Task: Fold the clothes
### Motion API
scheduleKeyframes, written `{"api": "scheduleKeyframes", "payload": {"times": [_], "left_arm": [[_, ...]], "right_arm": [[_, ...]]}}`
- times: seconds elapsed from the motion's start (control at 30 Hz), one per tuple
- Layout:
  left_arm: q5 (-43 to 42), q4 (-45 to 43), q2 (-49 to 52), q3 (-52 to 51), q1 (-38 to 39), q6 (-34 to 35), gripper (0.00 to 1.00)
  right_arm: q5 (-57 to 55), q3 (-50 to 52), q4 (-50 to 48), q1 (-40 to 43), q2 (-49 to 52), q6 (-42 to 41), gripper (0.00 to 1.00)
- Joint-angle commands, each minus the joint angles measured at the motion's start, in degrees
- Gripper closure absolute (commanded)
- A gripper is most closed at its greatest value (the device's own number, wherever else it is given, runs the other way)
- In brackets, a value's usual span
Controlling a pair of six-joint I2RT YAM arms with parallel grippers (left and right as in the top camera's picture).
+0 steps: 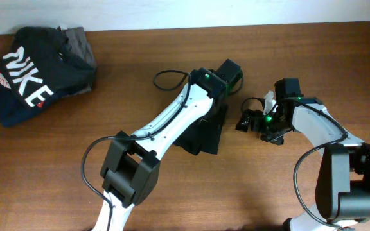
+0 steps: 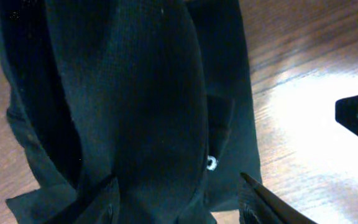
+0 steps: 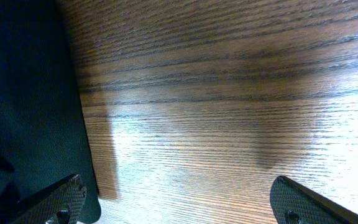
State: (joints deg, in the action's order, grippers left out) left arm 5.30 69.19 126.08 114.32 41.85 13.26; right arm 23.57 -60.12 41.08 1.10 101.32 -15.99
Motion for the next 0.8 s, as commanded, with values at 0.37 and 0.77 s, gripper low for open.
{"api": "scheduleKeyframes", "payload": {"times": [0.37,0.77], "left_arm": [[11.2,4.3,-11.7,12.8,-1.8,0.5,0.22],[5.5,11.5,-17.4,12.0,-27.5,7.1,0.05]], "right_arm": [[10.5,0.0,-3.1,0.5,0.3,0.4,0.01],[12.1,-11.4,-2.7,-7.0,-4.0,-8.5,0.11]]}}
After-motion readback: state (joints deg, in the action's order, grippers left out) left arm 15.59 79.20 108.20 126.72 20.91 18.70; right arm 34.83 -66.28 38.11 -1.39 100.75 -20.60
